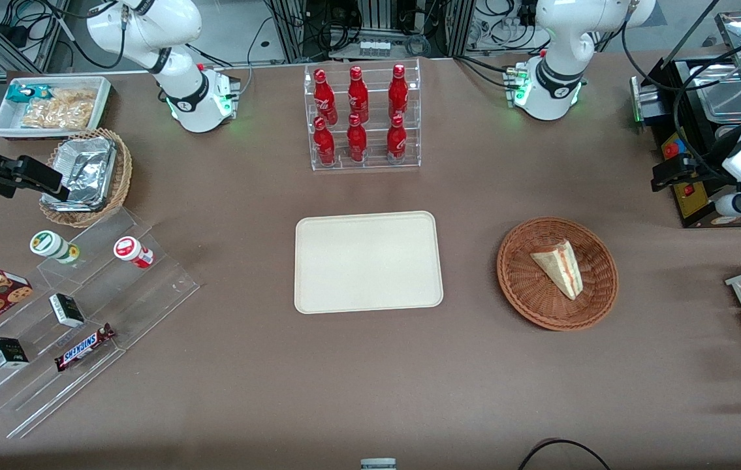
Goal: Place sandwich from basket to tray
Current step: 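Move the left gripper toward the wicker basket holding the sandwich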
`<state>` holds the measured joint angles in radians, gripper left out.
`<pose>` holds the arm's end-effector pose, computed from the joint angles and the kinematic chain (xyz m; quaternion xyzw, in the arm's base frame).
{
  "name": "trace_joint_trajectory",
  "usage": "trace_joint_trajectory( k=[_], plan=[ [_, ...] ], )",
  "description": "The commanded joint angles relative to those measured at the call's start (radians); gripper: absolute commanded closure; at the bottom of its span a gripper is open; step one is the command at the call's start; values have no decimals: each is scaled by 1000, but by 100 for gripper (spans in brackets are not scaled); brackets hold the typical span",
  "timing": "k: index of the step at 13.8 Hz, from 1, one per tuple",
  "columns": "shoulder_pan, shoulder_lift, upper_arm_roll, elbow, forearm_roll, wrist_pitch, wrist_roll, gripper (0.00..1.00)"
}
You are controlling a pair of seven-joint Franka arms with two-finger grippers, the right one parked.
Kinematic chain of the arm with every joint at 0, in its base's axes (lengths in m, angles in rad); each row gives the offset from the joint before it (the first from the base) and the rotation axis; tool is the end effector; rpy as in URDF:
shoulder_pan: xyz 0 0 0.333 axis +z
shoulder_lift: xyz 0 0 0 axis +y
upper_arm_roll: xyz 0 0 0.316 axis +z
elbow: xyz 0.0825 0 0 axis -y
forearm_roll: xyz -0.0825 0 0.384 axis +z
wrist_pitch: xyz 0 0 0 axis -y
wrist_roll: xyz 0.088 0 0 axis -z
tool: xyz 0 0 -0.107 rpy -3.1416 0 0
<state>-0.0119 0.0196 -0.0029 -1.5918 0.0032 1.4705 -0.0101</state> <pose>0.5478 -0.0077 0.5959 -0.9975 0.0023 0.0704 0.0024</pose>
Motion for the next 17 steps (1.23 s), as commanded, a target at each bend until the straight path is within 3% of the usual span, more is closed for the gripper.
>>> trace_joint_trajectory(
  k=[1, 7, 17],
  plan=[
    [-2, 2, 1, 7, -5, 1, 4, 0],
    [-3, 40, 1, -106, -8, 22, 9, 0],
    [-37, 13, 0, -560, -6, 583, -68, 0]
  ],
)
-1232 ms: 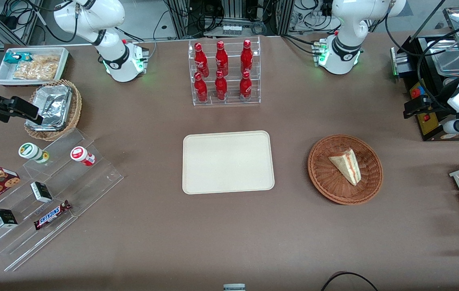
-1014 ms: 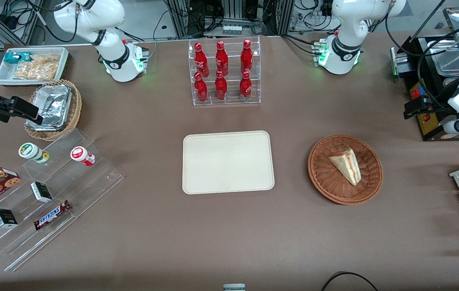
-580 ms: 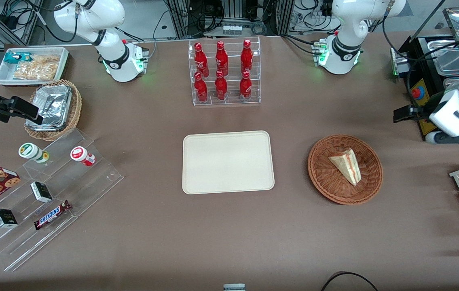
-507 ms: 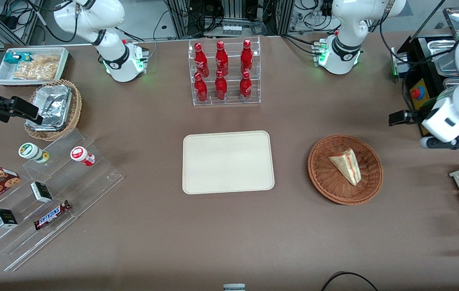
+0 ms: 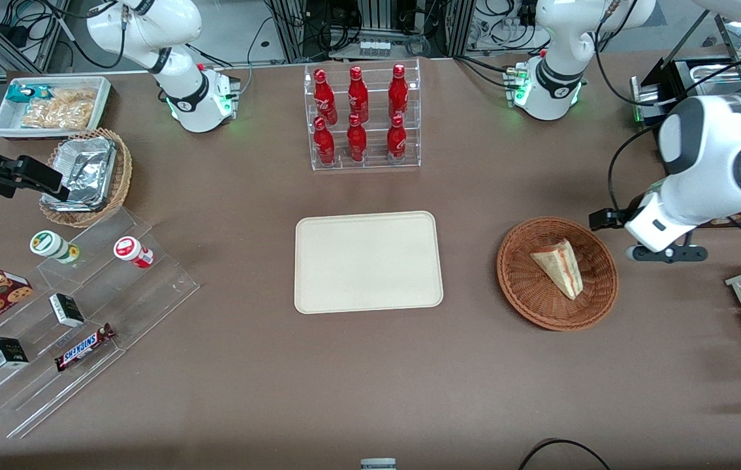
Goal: Place sandwich from basket to tray
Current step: 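Move the left gripper toward the wicker basket holding the sandwich, then lower the open left gripper over the wrapped sandwich in the basket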
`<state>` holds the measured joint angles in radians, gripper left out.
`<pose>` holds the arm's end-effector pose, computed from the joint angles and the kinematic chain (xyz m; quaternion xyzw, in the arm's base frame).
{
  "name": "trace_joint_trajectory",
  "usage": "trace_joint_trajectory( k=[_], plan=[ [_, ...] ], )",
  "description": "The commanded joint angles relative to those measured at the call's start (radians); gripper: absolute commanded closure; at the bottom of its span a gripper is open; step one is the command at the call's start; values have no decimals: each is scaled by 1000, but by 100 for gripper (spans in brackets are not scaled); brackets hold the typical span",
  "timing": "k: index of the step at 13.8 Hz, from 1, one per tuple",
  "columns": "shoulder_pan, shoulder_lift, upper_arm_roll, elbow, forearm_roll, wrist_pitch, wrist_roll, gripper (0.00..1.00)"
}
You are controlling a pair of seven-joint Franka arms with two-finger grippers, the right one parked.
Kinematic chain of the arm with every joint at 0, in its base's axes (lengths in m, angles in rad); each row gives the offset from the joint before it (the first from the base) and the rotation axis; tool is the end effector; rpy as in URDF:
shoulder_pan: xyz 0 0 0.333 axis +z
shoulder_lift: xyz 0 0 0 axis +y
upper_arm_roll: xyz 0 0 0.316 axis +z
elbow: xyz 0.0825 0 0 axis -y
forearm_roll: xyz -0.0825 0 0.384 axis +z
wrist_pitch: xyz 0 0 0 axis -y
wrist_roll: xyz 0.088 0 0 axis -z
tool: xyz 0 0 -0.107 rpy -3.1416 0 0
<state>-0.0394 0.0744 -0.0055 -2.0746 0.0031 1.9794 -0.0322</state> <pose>0.5406 -0.0241 0.3809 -0.9964 0.0071 0.0846 0.0044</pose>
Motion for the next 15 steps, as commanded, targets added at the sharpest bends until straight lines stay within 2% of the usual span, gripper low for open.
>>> trace_joint_trajectory(
  k=[1, 7, 11, 15],
  plan=[
    [-28, -48, 2, -108, -6, 119, -84, 0],
    [-91, -31, 1, -168, -2, 271, -464, 0],
    [-105, -1, 1, -197, -2, 381, -630, 0],
    [-103, 25, 1, -202, -2, 412, -711, 0]
  ],
)
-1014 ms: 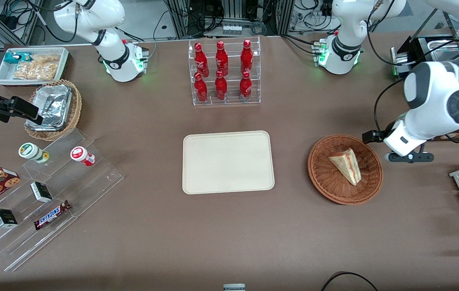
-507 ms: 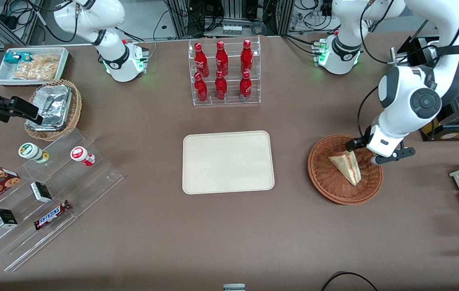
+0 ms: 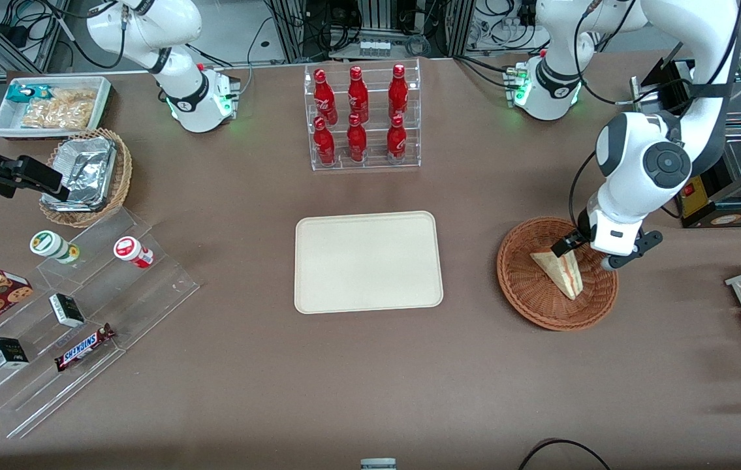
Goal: Place sandwich from basket to tray
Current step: 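Lower the open left gripper over the wrapped sandwich in the basket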
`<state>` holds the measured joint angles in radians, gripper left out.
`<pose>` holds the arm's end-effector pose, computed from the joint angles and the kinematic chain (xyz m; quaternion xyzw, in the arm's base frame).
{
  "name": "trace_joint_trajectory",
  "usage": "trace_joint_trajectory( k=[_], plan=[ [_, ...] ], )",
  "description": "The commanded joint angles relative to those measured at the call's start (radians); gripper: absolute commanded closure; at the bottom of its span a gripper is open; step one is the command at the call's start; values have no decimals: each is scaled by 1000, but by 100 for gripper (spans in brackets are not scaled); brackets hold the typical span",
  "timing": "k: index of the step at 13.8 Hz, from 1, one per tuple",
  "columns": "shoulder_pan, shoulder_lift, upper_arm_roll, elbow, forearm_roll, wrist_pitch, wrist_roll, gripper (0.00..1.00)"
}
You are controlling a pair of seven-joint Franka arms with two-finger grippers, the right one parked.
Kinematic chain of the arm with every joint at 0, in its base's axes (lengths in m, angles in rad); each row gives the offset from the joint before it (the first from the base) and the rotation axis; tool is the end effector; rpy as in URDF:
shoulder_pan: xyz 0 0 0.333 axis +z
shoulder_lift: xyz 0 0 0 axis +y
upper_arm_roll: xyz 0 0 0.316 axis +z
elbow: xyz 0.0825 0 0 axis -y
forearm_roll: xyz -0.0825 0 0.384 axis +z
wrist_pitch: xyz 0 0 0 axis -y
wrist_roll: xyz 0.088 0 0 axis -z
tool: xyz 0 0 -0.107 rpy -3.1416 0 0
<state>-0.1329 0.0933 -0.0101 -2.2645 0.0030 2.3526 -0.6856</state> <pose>0.5232 -0.0753 0.3188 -0.9637 -0.2670 0.0021 0.0016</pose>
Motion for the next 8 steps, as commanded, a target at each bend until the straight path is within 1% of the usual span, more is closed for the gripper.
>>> trace_joint_trajectory(
  k=[1, 3, 8],
  plan=[
    [-11, 19, 5, -17, -1, 65, -93, 0],
    [-11, 46, 5, -21, -1, 103, -120, 0],
    [-7, 95, 5, -18, -4, 132, -124, 0]
  ],
)
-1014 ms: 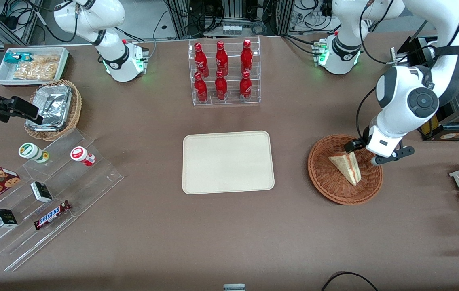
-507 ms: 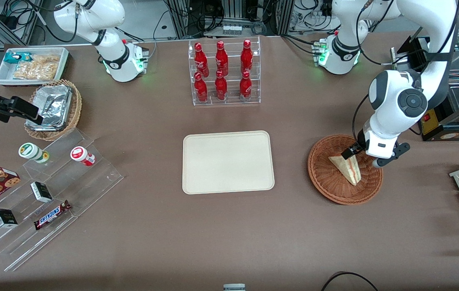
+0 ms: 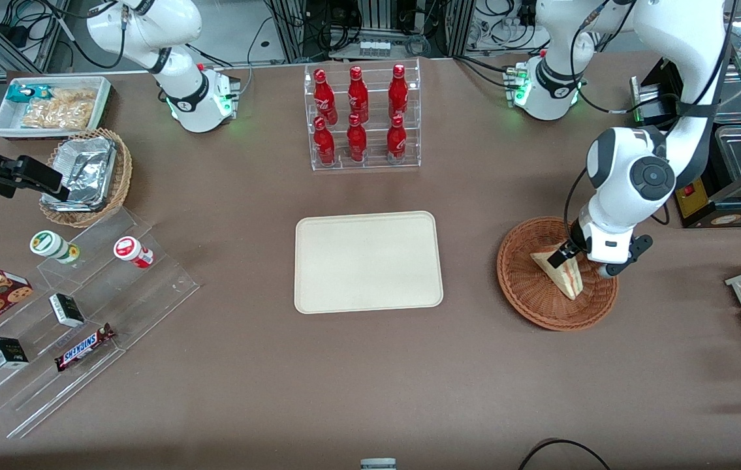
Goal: Place sandwich from basket to tray
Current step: 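Close the left gripper on the wrapped sandwich, then lift the sandwich and carry it over the cream tray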
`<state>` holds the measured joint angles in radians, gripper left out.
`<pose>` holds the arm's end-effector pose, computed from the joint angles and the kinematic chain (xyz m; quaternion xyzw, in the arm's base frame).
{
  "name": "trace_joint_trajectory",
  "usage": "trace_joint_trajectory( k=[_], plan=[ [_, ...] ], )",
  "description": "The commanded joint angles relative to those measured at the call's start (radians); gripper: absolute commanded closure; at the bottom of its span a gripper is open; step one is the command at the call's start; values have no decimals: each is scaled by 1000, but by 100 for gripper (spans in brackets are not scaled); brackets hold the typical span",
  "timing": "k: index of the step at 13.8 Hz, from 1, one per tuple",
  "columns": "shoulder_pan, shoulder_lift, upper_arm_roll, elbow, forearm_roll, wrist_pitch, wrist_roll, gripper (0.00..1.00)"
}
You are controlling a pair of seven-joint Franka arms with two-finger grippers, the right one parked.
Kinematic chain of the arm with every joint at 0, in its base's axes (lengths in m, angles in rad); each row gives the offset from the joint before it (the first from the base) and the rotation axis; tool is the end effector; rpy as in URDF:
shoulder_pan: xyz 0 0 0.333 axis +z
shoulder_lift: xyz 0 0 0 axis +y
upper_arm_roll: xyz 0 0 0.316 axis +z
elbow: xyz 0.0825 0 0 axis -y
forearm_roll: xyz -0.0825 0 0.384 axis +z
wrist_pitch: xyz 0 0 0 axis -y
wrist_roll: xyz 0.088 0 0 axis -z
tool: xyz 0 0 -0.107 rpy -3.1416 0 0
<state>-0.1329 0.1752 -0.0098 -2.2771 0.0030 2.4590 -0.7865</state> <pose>0.5275 -0.0758 0.2795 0.9490 0.3153 0.0030 0.0014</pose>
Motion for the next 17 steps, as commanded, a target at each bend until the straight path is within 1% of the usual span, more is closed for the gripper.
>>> trace_joint_trajectory(
  k=[1, 4, 5, 6, 7, 8, 10, 11, 13, 15, 17],
  plan=[
    [-5, 24, 5, -5, -6, 32, -23, 0],
    [-2, 43, 5, -5, -8, 28, -28, 0],
    [-2, 49, 5, -5, -8, 25, -40, 2],
    [-2, 55, 5, -5, -8, 25, -63, 9],
    [-2, 56, 5, -4, -8, 23, -86, 24],
    [-4, 55, 5, -1, -8, 18, -89, 48],
    [-4, 50, 5, 2, -8, 18, -88, 76],
    [-4, 47, 5, 8, -8, 17, -85, 85],
    [-5, 43, 5, 54, -8, -36, -77, 87],
    [-10, 43, 5, 135, 0, -160, -63, 87],
    [-34, 41, 4, 201, 5, -291, 16, 88]
  ],
)
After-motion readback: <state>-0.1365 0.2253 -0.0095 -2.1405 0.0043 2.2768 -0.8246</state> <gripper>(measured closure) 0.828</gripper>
